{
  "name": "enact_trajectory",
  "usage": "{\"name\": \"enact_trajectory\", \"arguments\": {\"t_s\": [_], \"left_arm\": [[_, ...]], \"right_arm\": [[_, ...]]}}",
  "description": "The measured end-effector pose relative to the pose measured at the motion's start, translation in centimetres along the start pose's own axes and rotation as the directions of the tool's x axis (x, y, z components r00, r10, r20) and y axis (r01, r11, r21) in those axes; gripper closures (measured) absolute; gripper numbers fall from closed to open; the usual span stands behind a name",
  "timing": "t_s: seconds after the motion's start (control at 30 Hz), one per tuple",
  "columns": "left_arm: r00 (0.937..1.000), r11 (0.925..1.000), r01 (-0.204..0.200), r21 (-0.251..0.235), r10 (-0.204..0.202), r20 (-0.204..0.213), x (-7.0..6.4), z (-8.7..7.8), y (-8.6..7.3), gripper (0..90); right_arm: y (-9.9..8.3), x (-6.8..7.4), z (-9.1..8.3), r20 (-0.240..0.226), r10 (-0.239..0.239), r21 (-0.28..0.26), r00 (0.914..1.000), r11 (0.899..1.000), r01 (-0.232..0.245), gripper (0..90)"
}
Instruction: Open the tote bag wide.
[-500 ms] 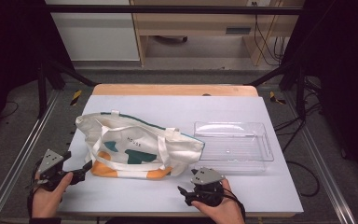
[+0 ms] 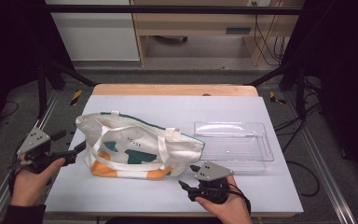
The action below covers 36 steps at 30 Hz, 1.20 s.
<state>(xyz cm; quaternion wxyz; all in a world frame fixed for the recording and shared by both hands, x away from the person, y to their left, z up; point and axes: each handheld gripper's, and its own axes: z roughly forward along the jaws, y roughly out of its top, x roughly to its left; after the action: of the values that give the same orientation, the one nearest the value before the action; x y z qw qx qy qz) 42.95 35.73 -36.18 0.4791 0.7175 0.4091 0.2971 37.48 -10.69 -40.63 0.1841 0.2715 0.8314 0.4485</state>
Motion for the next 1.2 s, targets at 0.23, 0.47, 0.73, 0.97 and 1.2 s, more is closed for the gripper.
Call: {"name": "enact_trajectory", "arguments": {"t_s": [0.23, 0.47, 0.73, 0.97, 1.2], "left_arm": [[0.9935, 0.9952, -0.098, 0.008, 0.097, 0.06, -0.1, 0.4, 5.4, 13.9], [0.984, 0.9873, -0.157, 0.027, 0.154, 0.091, -0.3, 2.0, 8.0, 19.1], [0.9695, 0.9702, -0.222, 0.097, 0.209, 0.128, 0.4, 5.0, 9.7, 29.6], [0.9571, 0.9582, -0.26, 0.119, 0.239, 0.163, -0.1, 5.9, 10.1, 32.9], [0.9433, 0.9397, -0.303, 0.158, 0.272, 0.19, -0.4, 7.0, 10.1, 34.1]], "right_arm": [[4.2, 0.4, -1.3, -0.009, -0.071, -0.034, 0.9974, 0.997, 0.071, 45.4], [9.1, -0.1, -1.2, 0.006, -0.105, -0.05, 0.9945, 0.993, 0.105, 50.4], [13.8, -1.8, 3.4, -0.013, -0.087, 0.008, 0.9961, 0.996, 0.087, 51.2], [13.9, -2.4, 7.5, -0.035, -0.06, 0.106, 0.9976, 0.992, 0.063, 60.7], [13.1, -1.3, 7.3, -0.086, -0.088, 0.089, 0.9924, 0.991, 0.096, 84.2]]}}
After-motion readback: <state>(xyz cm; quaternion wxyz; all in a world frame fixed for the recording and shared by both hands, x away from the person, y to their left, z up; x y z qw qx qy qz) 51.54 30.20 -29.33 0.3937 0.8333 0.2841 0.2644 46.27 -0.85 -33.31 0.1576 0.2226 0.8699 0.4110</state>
